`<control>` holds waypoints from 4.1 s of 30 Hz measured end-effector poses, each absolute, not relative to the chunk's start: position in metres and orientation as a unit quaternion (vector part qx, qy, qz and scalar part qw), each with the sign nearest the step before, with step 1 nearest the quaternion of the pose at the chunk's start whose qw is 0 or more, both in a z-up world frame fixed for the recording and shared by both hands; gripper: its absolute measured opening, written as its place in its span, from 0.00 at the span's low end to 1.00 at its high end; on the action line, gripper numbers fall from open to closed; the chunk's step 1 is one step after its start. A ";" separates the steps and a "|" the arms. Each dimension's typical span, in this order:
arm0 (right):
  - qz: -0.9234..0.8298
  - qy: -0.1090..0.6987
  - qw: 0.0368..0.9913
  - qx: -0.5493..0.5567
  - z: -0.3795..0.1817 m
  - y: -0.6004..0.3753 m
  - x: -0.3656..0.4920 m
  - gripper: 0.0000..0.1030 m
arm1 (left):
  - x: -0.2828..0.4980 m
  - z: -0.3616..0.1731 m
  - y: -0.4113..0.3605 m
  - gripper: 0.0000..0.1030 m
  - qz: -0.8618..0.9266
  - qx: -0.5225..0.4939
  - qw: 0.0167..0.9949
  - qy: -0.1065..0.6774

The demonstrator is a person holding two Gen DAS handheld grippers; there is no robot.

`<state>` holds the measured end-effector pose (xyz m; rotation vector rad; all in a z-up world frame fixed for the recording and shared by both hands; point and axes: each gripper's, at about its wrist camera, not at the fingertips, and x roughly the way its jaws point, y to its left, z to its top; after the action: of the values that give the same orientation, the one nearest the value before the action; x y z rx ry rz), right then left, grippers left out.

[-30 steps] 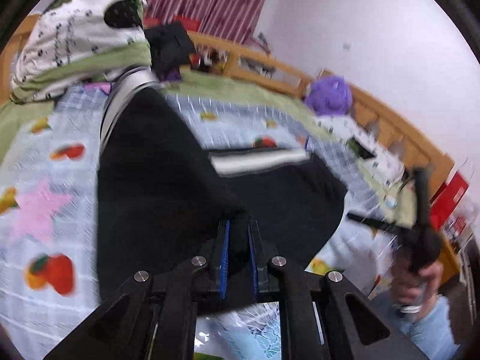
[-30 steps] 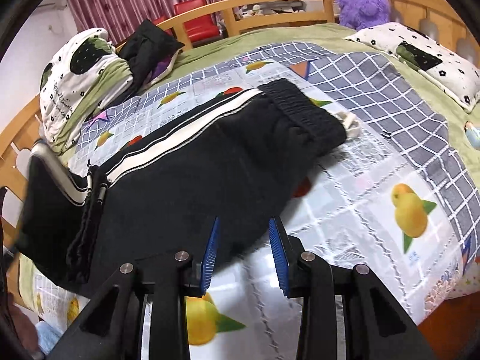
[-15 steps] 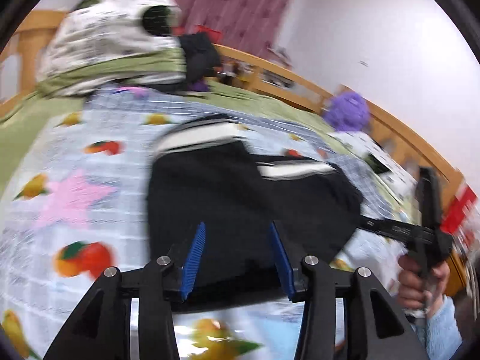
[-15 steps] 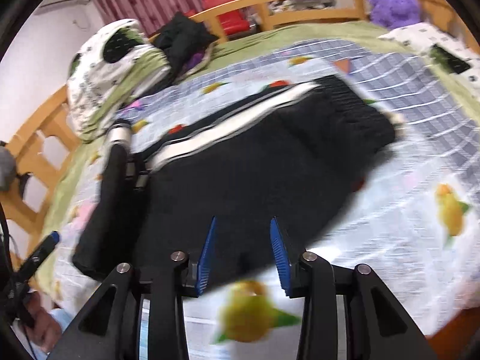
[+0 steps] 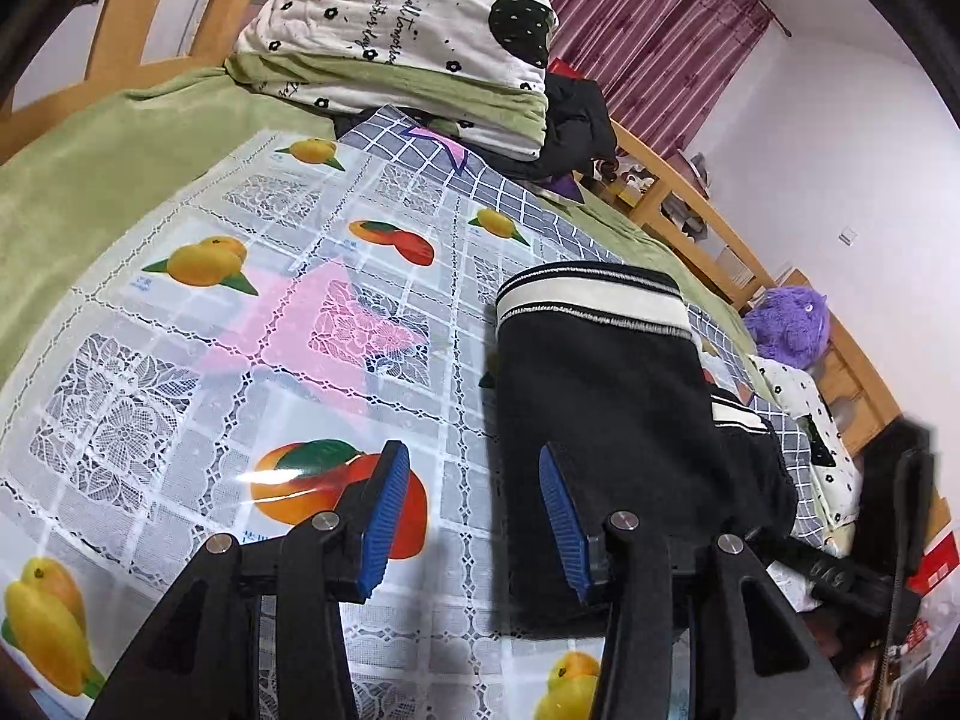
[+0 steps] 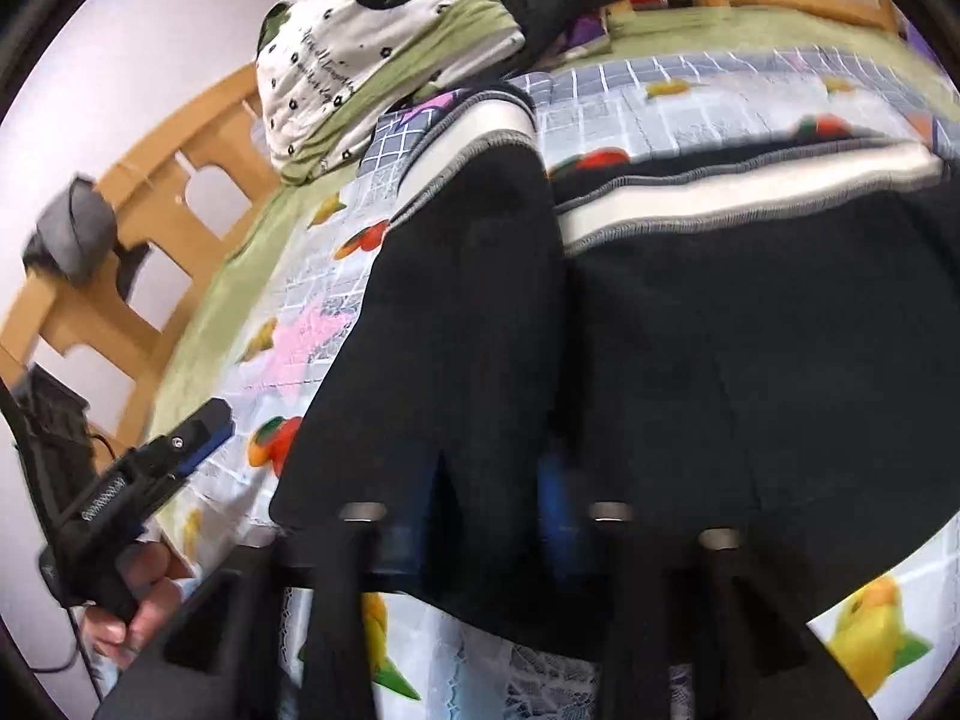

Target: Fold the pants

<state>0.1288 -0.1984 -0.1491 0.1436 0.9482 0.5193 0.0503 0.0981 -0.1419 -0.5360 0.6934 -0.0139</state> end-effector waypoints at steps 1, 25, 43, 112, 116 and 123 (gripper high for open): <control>0.247 0.435 0.864 0.055 -0.141 -0.199 0.126 0.16 | 0.049 -0.142 0.097 0.42 -0.005 -0.254 0.907 0.335; 0.026 0.360 0.932 0.033 -0.143 -0.492 0.188 0.20 | 0.047 -0.133 -0.122 0.63 -0.238 -0.082 0.886 0.389; 0.097 0.394 0.905 0.132 -0.151 -0.502 0.185 0.15 | 0.097 -0.133 -0.131 0.20 -0.080 -0.046 0.920 0.381; 0.032 0.417 0.905 0.082 -0.137 -0.374 0.147 0.29 | -0.019 -0.148 -0.006 0.49 -0.124 0.081 0.908 0.393; 0.034 0.420 0.903 0.087 -0.137 -0.385 0.137 0.29 | -0.009 -0.153 -0.027 0.49 -0.081 0.161 0.904 0.386; 0.032 0.438 0.893 0.095 -0.145 -0.403 0.136 0.29 | 0.014 -0.149 -0.038 0.17 -0.056 0.196 0.903 0.379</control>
<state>0.1361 -0.4027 -0.1452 0.1970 0.9092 0.0673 0.0138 -0.0376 -0.1487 0.4044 0.7834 -0.1152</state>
